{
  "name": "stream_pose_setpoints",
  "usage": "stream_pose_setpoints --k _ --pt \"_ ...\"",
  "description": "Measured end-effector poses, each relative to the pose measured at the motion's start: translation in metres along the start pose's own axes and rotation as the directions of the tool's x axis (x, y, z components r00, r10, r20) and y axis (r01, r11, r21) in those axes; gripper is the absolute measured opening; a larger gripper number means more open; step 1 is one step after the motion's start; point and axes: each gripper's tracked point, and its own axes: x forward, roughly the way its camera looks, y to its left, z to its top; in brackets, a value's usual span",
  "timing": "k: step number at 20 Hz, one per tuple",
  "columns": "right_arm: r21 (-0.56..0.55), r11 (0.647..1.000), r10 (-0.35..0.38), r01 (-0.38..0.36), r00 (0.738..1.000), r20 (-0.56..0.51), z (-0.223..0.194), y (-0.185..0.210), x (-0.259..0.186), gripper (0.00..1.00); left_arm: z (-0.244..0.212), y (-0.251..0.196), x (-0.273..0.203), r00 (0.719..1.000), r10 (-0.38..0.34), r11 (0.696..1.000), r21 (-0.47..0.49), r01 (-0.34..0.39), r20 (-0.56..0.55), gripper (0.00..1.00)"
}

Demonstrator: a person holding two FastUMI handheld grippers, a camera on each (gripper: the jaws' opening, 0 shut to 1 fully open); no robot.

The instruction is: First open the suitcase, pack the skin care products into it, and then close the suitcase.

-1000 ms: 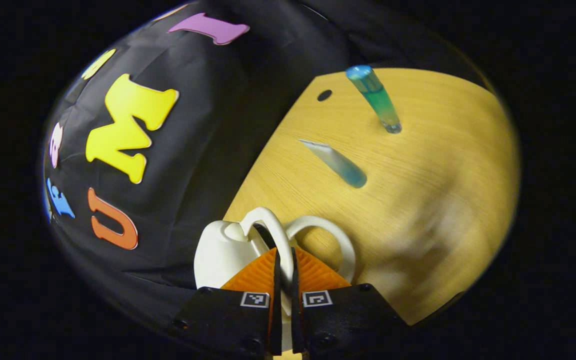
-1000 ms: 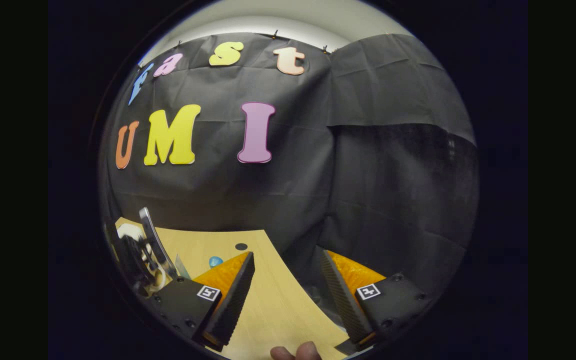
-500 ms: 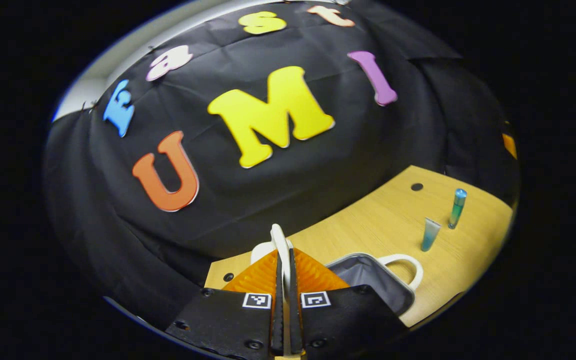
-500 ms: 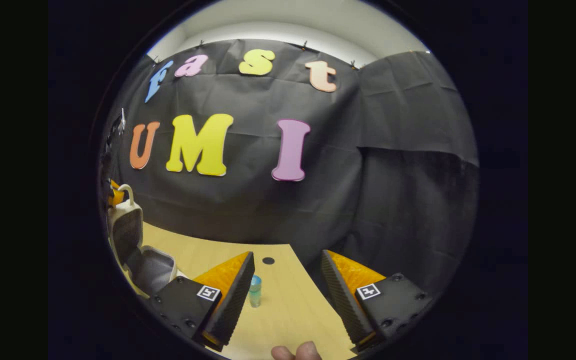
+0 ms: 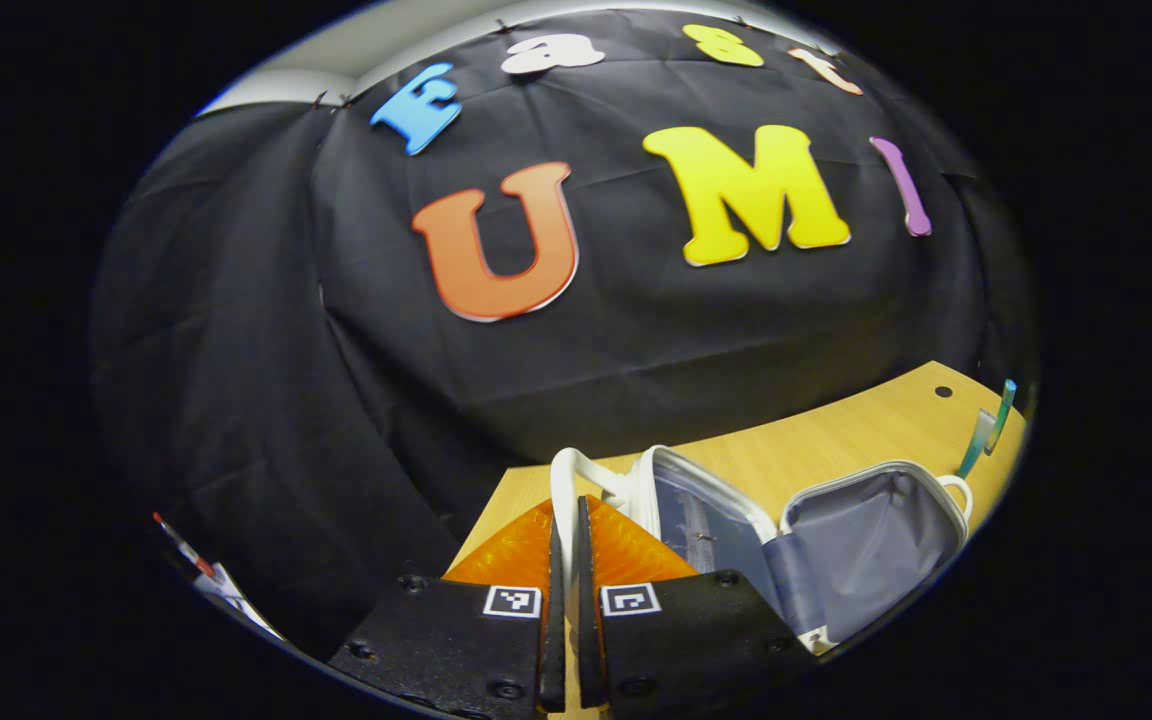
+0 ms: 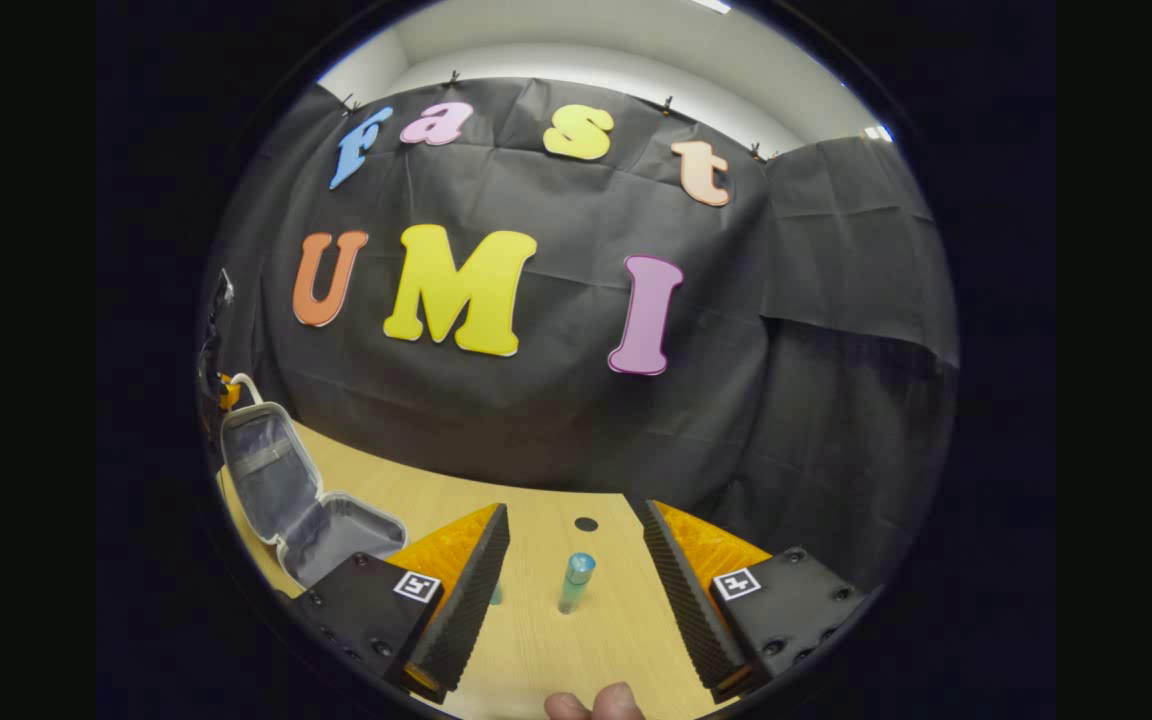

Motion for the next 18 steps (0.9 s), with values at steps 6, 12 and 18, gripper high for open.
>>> stream_pose_setpoints --k 6,12,18 --pt "-0.069 0.998 -0.01 0.008 0.999 -0.034 -0.006 0.012 -0.007 0.8 -0.118 0.01 0.044 0.975 -0.005 0.974 -0.223 -0.046 -0.224 0.1" --pt "-0.098 0.995 0.011 -0.015 0.999 -0.04 -0.005 0.027 -0.011 0.8 -0.169 0.008 0.045 0.941 0.028 0.949 -0.286 -0.131 -0.338 0.22" --pt "-0.071 0.996 0.05 -0.052 0.998 -0.038 -0.007 0.035 -0.007 0.8 -0.136 0.021 0.019 0.962 0.119 0.945 -0.27 -0.186 -0.247 0.9"
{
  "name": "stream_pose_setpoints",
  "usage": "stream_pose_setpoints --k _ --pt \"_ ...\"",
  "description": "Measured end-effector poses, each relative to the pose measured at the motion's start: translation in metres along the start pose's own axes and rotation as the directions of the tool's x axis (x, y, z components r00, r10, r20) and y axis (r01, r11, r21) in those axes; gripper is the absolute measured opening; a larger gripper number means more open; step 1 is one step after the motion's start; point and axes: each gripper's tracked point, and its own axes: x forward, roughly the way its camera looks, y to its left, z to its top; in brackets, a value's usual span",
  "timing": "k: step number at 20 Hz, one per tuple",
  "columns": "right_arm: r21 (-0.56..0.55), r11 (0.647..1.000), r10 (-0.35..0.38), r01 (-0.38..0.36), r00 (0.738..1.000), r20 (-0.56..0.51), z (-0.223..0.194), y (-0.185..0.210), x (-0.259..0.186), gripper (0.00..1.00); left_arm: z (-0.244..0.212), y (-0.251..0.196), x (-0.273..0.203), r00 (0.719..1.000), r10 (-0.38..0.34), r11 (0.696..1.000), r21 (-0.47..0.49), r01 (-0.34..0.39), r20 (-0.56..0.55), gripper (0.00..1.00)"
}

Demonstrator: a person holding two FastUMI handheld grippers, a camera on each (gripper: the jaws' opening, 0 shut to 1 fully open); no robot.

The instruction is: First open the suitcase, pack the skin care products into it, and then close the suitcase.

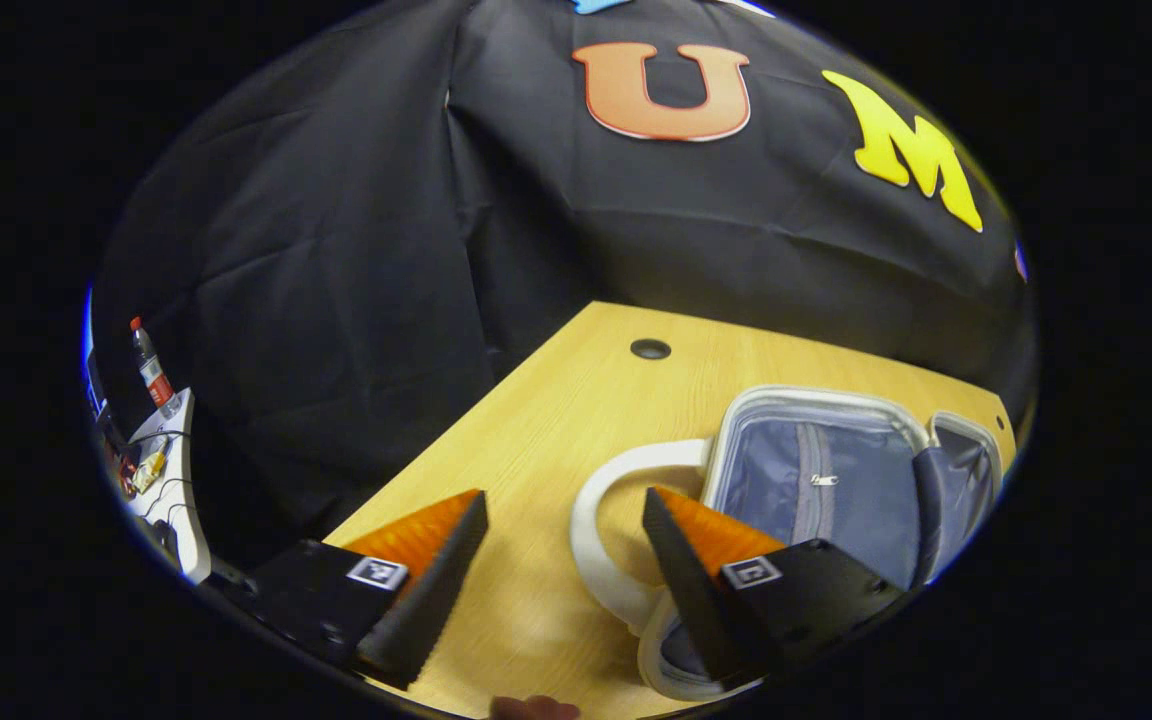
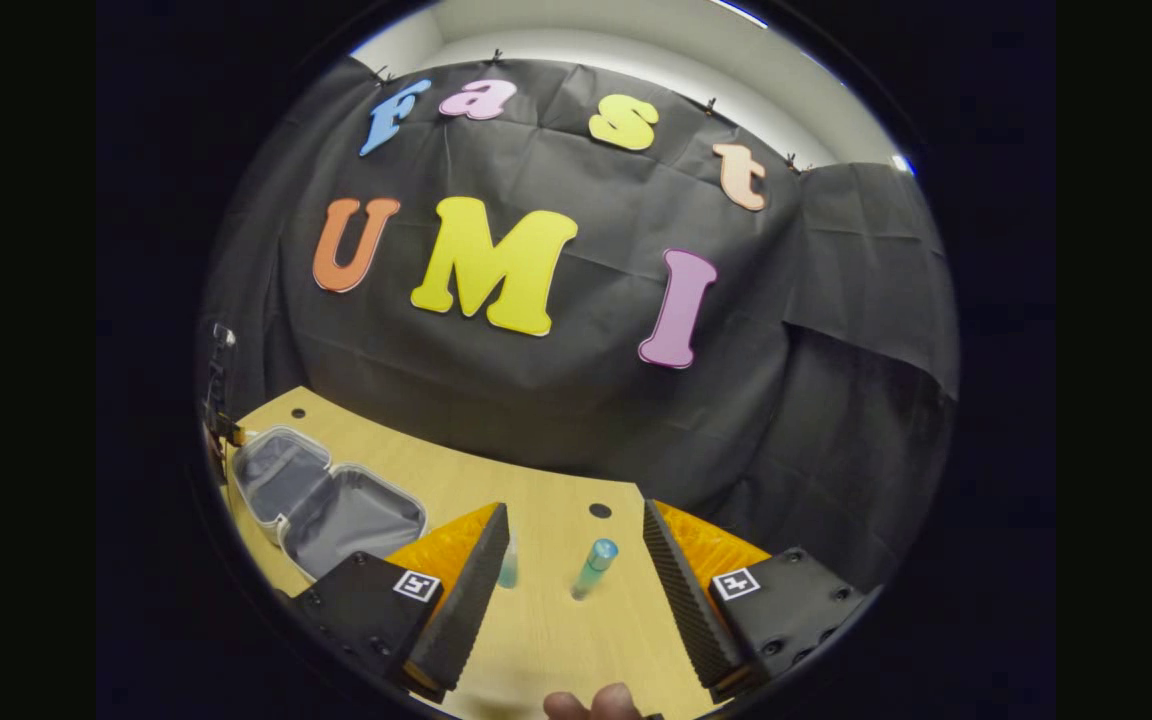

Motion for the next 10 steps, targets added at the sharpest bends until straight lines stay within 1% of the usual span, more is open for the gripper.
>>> stream_pose_setpoints --k 1,3,6,7,10 --pt "0.001 1.0 0.008 -0.008 1.0 0.006 0.0 -0.001 0.001 0.8 0.011 -0.009 -0.013 0.999 -0.007 1.0 -0.004 0.008 0.035 1.0" --pt "0.012 1.0 0.022 -0.023 1.0 0.014 -0.001 -0.005 0.002 0.8 0.034 -0.034 -0.044 0.994 -0.038 0.999 0.016 0.036 0.101 1.0" --pt "0.052 0.998 0.036 -0.036 0.999 0.013 -0.007 -0.017 0.01 0.8 0.06 -0.099 -0.099 0.976 -0.115 0.993 0.051 0.107 0.187 0.99" --pt "0.067 0.997 0.039 -0.04 0.999 0.015 -0.009 -0.022 0.011 0.8 0.062 -0.126 -0.117 0.969 -0.144 0.989 0.057 0.135 0.2 0.98" --pt "0.101 0.994 0.026 -0.028 1.0 0.013 -0.02 -0.045 0.019 0.8 0.047 -0.212 -0.163 0.95 -0.249 0.968 0.064 0.241 0.189 0.98"
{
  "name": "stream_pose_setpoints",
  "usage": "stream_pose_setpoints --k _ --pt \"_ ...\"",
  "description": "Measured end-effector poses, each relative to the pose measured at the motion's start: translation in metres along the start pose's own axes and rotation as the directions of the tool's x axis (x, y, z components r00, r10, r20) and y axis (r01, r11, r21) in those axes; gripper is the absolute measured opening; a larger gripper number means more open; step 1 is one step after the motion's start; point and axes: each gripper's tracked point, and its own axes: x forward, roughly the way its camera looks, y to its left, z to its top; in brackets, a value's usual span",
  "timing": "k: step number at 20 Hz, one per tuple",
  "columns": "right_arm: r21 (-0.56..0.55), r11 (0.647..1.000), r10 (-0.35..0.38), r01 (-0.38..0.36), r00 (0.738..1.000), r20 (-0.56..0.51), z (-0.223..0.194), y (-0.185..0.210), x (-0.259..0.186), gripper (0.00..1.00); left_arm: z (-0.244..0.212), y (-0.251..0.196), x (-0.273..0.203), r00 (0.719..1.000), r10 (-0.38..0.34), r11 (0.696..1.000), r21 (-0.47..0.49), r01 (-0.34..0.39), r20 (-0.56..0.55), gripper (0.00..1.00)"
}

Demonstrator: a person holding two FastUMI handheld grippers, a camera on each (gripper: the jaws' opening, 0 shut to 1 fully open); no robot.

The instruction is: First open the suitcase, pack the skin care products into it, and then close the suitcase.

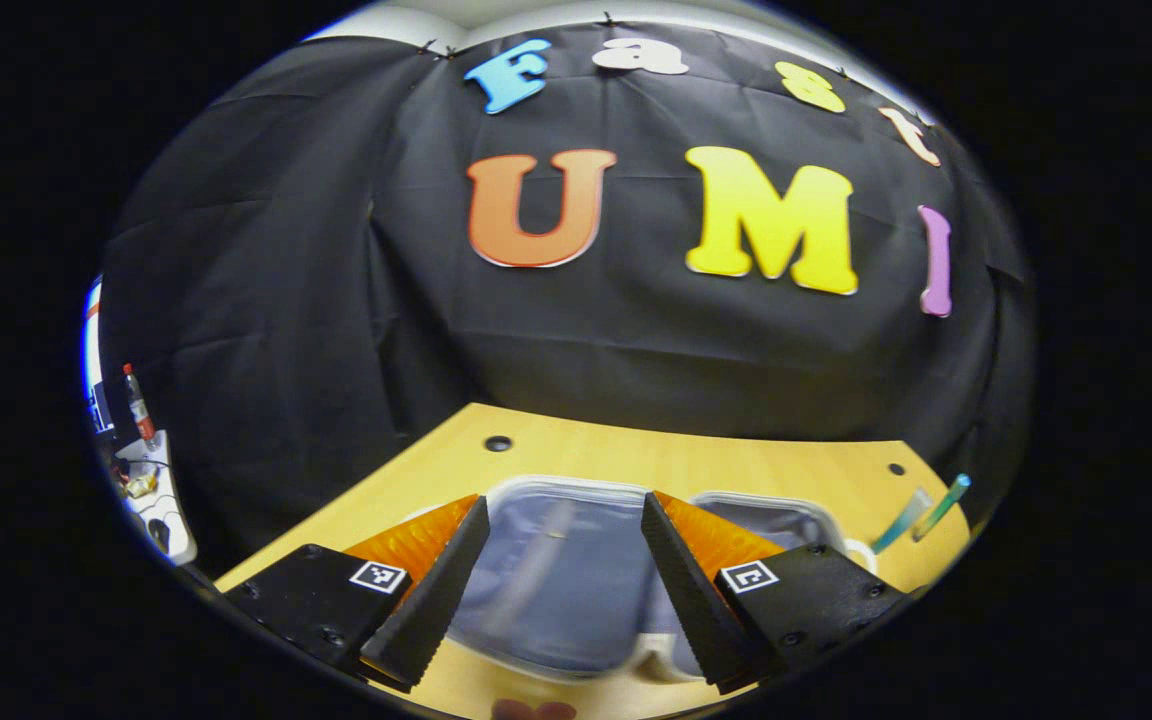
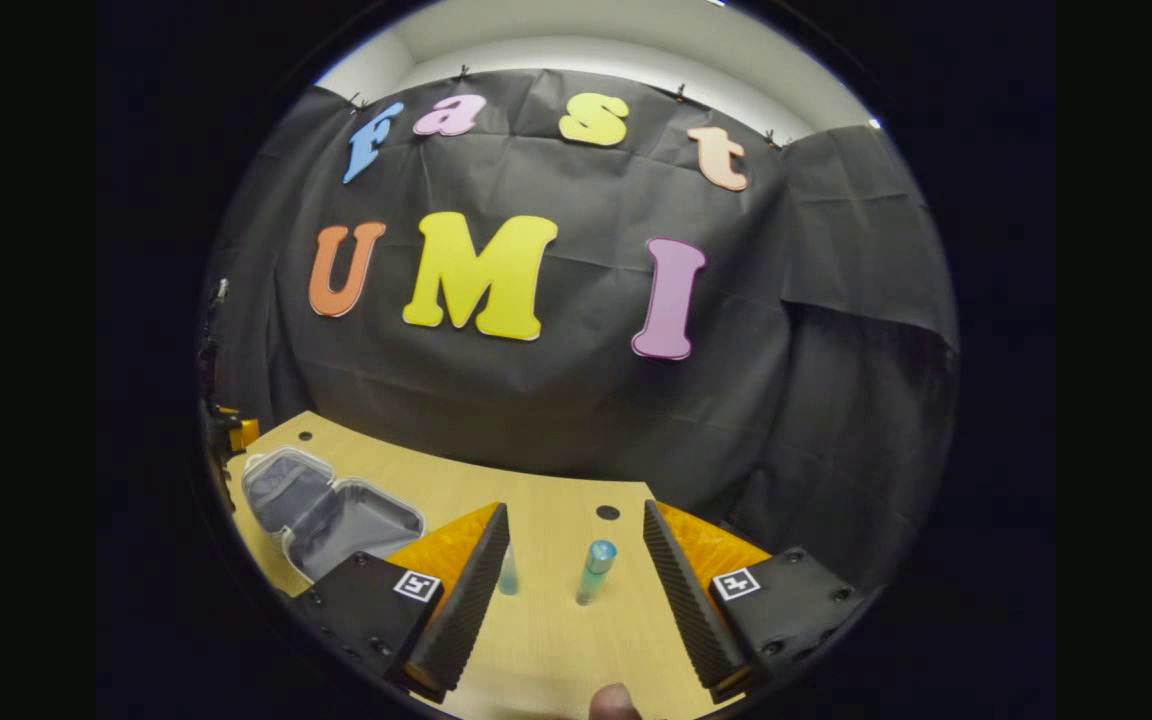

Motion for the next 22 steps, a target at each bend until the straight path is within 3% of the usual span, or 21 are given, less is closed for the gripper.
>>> stream_pose_setpoints --k 5,11,15,18,22 --pt "0.018 1.0 0.005 -0.004 0.999 -0.045 -0.027 -0.04 0.008 0.8 -0.019 -0.145 -0.022 0.977 -0.211 0.977 0.017 0.211 -0.032 0.98" --pt "-0.012 0.999 -0.032 0.031 0.994 -0.102 -0.051 -0.108 0.01 0.8 -0.072 -0.303 -0.025 0.9 -0.415 0.901 0.075 0.427 -0.132 0.98" --pt "-0.031 0.997 -0.072 0.068 0.988 -0.139 -0.064 -0.15 0.014 0.8 -0.121 -0.357 -0.002 0.885 -0.41 0.894 0.095 0.438 -0.22 0.98" --pt "-0.02 0.995 -0.095 0.093 0.981 -0.17 -0.073 -0.172 0.021 0.8 -0.147 -0.366 0.024 0.918 -0.315 0.929 0.119 0.35 -0.241 0.99" --pt "-0.007 0.995 -0.102 0.103 0.971 -0.217 -0.089 -0.183 0.025 0.8 -0.173 -0.375 0.048 0.922 -0.266 0.945 0.112 0.307 -0.283 1.0"
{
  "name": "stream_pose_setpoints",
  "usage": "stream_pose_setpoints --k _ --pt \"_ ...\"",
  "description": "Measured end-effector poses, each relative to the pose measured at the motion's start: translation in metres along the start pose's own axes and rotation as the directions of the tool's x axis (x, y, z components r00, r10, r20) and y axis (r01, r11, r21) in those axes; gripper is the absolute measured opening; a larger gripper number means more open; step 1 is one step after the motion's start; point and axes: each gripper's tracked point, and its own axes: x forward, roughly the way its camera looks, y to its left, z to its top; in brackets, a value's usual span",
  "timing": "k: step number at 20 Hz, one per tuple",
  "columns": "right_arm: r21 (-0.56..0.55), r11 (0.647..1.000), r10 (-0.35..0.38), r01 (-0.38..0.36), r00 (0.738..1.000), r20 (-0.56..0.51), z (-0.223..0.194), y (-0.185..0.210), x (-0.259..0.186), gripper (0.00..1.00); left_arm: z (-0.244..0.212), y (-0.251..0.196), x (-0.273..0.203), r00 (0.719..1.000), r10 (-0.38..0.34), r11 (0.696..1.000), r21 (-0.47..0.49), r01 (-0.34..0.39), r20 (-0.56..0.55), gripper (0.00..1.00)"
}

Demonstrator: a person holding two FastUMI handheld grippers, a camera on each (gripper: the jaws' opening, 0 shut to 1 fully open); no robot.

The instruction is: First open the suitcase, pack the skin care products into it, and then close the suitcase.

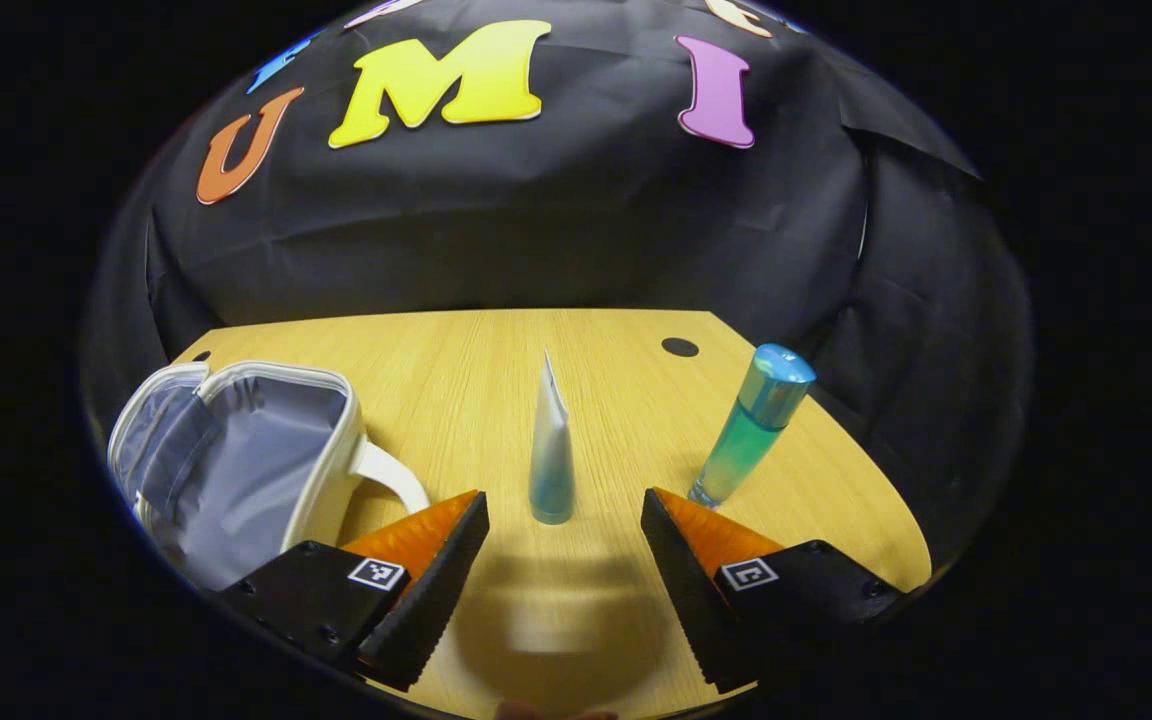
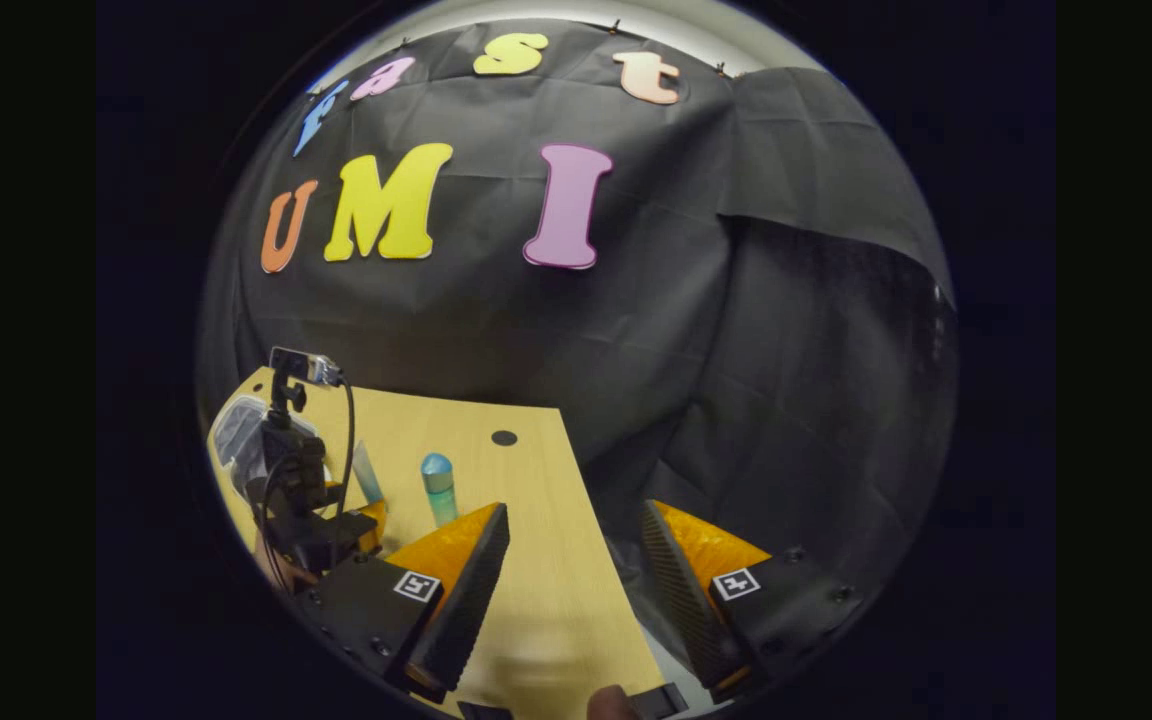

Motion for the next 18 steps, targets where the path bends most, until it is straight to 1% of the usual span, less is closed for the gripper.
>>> stream_pose_setpoints --k 5,7,8,9,10,11,12,13,14,15,16,17,18 --pt "-0.002 1.0 0.0 -0.001 0.999 -0.043 -0.014 -0.002 0.009 0.8 -0.007 0.01 0.034 0.998 0.063 0.998 0.009 -0.062 -0.027 0.97" --pt "0.004 1.0 0.007 -0.007 0.998 -0.056 -0.017 0.001 0.012 0.8 -0.01 0.008 0.043 0.997 0.063 0.998 0.006 -0.063 -0.043 0.94" --pt "0.008 1.0 0.008 -0.007 0.998 -0.056 -0.016 0.001 0.014 0.8 -0.011 0.009 0.049 0.996 0.069 0.998 0.011 -0.068 -0.051 0.84" --pt "0.009 1.0 0.009 -0.008 0.999 -0.053 -0.014 0.002 0.015 0.8 -0.013 0.009 0.051 0.996 0.067 0.998 0.014 -0.066 -0.059 0.77" --pt "0.011 1.0 0.009 -0.008 0.999 -0.05 -0.013 0.003 0.016 0.8 -0.015 0.008 0.052 0.995 0.067 0.998 0.017 -0.066 -0.067 0.8" --pt "0.016 1.0 0.012 -0.011 0.999 -0.049 -0.013 0.004 0.017 0.8 -0.018 0.006 0.053 0.995 0.061 0.998 0.02 -0.06 -0.08 0.67" --pt "0.02 1.0 0.014 -0.013 0.999 -0.05 -0.013 0.006 0.018 0.8 -0.021 0.006 0.054 0.994 0.058 0.998 0.025 -0.056 -0.093 0.71" --pt "0.026 1.0 0.018 -0.017 0.999 -0.05 -0.015 0.009 0.02 0.8 -0.023 0.006 0.055 0.993 0.06 0.998 0.031 -0.057 -0.101 0.57" --pt "0.032 0.999 0.026 -0.024 0.998 -0.052 -0.016 0.012 0.021 0.8 -0.02 0.007 0.058 0.994 0.059 0.997 0.046 -0.055 -0.092 0.54" --pt "0.035 0.999 0.034 -0.032 0.998 -0.054 -0.019 0.016 0.021 0.8 -0.021 0.006 0.058 0.993 0.049 0.998 0.048 -0.044 -0.103 0.46" --pt "0.034 0.999 0.043 -0.041 0.997 -0.062 -0.024 0.021 0.023 0.8 -0.02 0.004 0.058 0.994 0.035 0.998 0.048 -0.03 -0.104 0.5" --pt "0.034 0.998 0.056 -0.054 0.996 -0.064 -0.028 0.026 0.026 0.8 -0.021 0.003 0.057 0.994 0.023 0.999 0.047 -0.018 -0.111 0.34" --pt "0.027 0.997 0.068 -0.066 0.996 -0.059 -0.029 0.03 0.029 0.8 -0.018 0.003 0.053 0.994 0.011 0.999 0.046 -0.006 -0.111 0.4"
